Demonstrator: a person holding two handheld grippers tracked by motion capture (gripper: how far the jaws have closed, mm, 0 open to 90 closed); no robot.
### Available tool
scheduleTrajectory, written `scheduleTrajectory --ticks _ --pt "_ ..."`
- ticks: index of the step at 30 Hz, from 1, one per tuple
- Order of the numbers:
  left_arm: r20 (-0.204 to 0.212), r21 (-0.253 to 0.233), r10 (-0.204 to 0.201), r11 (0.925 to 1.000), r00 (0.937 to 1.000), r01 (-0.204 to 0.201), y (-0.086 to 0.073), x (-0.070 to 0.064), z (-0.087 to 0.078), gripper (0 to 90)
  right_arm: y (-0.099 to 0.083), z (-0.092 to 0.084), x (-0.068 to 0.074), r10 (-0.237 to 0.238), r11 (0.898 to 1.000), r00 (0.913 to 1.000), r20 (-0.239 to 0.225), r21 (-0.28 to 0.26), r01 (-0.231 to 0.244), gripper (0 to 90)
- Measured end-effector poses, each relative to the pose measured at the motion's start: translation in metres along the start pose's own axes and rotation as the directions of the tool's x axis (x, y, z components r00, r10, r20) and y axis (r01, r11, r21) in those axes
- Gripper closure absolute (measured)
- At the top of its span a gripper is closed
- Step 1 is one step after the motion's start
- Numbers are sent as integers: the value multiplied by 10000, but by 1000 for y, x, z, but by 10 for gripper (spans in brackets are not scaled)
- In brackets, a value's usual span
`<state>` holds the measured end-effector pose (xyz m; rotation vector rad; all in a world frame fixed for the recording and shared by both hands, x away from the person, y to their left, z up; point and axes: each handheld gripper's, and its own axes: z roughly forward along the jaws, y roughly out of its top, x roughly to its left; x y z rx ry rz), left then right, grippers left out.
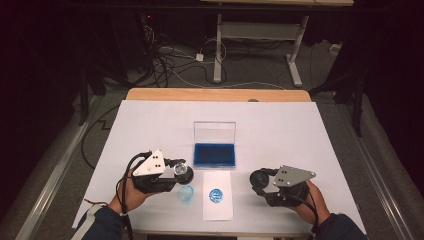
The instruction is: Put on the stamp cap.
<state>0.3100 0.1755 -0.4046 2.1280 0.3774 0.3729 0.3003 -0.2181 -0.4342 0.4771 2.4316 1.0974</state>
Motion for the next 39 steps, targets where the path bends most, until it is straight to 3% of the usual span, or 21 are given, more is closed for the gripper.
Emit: scheduleTrajectory --ticks 29,39 --pt "393 -875 282 9959 9988 -247 26 -9 9 543 15 23 14 -344 9992 9979 -548 174 354 381" --pt "696 -1056 448 9937 9966 -373 38 -15 22 543 20 28 16 -368 9992 9971 -667 129 377 381"
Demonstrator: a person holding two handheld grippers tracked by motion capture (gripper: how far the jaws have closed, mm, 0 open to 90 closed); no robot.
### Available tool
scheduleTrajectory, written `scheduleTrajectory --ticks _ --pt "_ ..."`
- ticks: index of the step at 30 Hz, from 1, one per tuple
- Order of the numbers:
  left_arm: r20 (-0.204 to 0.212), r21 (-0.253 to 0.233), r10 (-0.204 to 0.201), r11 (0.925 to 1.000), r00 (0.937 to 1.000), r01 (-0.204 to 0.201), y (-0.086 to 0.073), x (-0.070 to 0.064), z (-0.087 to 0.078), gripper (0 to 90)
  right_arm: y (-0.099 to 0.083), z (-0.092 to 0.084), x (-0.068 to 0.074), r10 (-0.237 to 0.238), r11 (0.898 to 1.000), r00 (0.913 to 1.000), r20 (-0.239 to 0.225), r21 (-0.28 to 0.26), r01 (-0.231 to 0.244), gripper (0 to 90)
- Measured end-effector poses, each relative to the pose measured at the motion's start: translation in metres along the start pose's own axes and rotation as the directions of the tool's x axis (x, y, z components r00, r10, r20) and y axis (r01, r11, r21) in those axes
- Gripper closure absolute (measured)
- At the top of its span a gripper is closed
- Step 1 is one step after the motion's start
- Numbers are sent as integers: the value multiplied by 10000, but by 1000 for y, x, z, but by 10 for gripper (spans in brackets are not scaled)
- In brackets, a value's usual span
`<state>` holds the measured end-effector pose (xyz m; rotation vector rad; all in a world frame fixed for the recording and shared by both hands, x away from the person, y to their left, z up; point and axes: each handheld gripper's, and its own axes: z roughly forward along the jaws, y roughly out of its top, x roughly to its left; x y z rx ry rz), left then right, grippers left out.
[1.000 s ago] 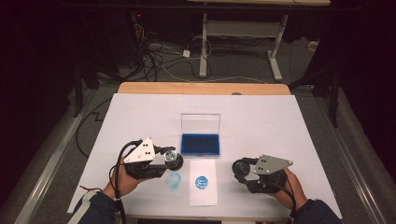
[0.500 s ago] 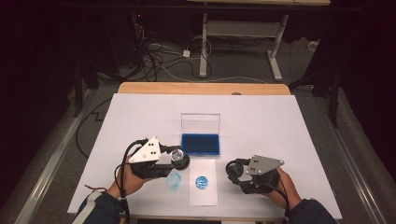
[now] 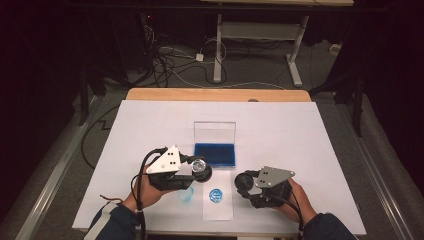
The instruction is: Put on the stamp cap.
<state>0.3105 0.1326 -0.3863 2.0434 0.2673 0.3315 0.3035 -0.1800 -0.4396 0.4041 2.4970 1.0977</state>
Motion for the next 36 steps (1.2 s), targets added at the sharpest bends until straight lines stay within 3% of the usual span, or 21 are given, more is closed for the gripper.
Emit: scheduleTrajectory --ticks 17,29,36 --pt "824 -174 282 9995 9962 -269 14 -13 33 543 14 13 9 -131 9999 9991 -411 -63 128 381" --pt "1189 -558 12 9984 9929 55 15 -15 47 543 19 23 14 -104 9998 9976 -682 -159 93 381" --pt "1296 -501 -123 9986 9915 189 11 -16 55 543 19 21 14 50 9988 9975 -711 -477 -84 381"
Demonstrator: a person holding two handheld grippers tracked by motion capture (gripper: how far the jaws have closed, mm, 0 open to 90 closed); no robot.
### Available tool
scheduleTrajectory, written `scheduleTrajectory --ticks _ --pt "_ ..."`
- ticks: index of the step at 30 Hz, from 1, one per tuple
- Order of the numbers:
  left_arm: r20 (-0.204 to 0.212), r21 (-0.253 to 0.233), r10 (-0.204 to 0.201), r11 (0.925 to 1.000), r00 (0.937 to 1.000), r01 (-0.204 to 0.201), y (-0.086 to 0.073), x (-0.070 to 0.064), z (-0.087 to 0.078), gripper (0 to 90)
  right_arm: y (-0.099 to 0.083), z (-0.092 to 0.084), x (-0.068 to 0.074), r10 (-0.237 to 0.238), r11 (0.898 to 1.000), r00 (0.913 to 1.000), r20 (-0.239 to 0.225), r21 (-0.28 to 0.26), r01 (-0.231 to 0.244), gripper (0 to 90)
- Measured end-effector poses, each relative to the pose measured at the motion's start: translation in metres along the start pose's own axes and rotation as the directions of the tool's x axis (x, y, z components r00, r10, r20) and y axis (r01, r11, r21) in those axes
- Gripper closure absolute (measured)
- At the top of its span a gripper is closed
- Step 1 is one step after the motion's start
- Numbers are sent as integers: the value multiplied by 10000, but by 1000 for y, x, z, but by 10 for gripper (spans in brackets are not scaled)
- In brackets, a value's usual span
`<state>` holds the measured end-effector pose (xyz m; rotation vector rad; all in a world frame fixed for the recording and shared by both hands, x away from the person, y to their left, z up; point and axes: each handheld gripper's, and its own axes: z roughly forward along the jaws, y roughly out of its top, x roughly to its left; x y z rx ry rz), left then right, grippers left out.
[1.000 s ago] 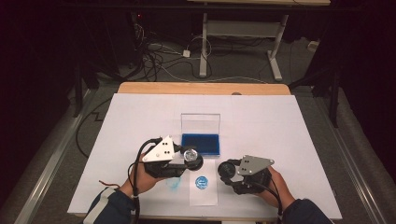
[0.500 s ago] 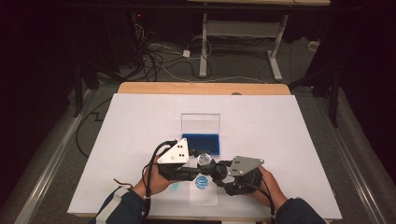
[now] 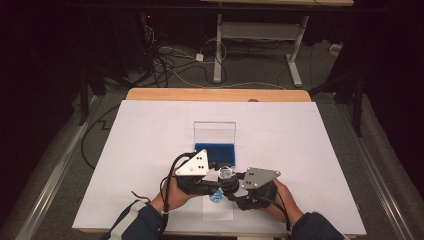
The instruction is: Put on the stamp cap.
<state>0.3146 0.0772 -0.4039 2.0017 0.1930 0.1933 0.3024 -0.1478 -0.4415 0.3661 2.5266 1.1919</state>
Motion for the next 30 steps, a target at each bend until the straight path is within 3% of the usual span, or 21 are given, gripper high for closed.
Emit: scheduleTrajectory --ticks 30 --pt "109 43 -158 9999 9998 157 -7 -1 11 543 -1 0 1 271 9996 9995 -167 -121 -273 382"
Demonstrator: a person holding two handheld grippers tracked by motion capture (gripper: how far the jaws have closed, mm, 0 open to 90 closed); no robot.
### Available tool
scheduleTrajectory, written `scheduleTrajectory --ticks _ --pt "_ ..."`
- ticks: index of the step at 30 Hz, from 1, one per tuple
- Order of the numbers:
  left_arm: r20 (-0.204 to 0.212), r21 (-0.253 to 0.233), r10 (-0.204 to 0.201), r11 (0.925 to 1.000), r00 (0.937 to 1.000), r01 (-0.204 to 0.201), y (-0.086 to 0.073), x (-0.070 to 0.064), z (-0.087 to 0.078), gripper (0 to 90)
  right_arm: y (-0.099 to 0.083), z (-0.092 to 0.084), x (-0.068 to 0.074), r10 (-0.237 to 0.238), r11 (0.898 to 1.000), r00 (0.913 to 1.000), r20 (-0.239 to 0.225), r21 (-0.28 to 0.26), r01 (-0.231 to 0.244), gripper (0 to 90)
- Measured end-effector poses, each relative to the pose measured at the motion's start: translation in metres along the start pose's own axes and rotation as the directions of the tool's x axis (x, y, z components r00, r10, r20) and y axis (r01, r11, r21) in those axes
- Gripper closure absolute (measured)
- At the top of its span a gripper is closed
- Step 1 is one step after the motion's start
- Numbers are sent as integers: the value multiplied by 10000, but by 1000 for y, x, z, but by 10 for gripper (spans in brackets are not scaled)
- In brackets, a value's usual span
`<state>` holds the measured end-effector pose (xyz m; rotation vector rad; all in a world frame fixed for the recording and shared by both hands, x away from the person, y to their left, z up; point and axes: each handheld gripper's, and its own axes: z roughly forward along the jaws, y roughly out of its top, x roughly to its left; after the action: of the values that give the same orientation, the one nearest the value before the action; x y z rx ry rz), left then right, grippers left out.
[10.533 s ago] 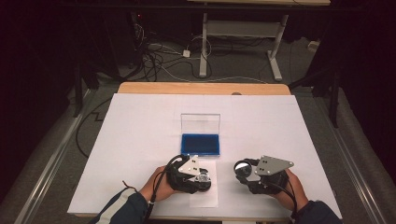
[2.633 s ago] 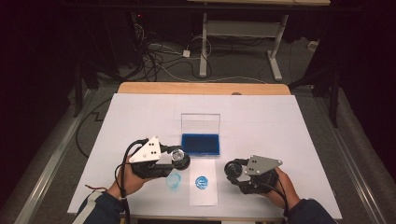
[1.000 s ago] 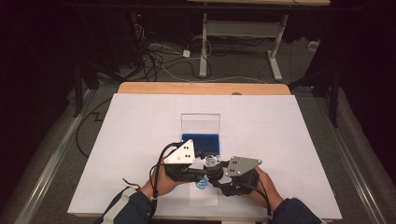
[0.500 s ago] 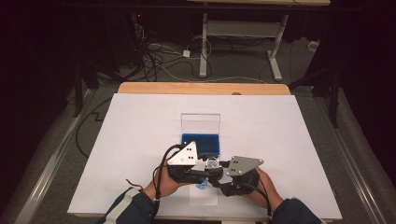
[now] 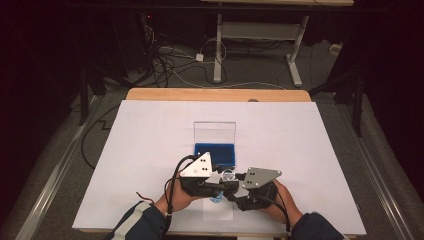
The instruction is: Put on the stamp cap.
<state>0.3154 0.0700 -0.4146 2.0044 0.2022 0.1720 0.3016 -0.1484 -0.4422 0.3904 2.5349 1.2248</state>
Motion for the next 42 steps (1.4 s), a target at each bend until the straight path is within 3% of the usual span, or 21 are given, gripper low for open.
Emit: scheduleTrajectory --ticks 8,31,38,42 --pt "26 -73 -24 10000 10000 24 -1 0 0 543 -1 0 0 21 10000 10000 21 -44 -21 383" --pt "-318 90 411 9991 9986 -409 -2 -7 6 543 -2 1 0 147 9997 9999 -37 173 -146 384" --pt "-385 127 658 9978 9971 -653 -1 -10 6 543 -2 0 0 162 9997 9998 -124 191 -160 384" --pt "-500 461 1146 9926 9922 -1123 1 -16 10 543 -3 3 1 237 9994 9994 -233 271 -231 385"
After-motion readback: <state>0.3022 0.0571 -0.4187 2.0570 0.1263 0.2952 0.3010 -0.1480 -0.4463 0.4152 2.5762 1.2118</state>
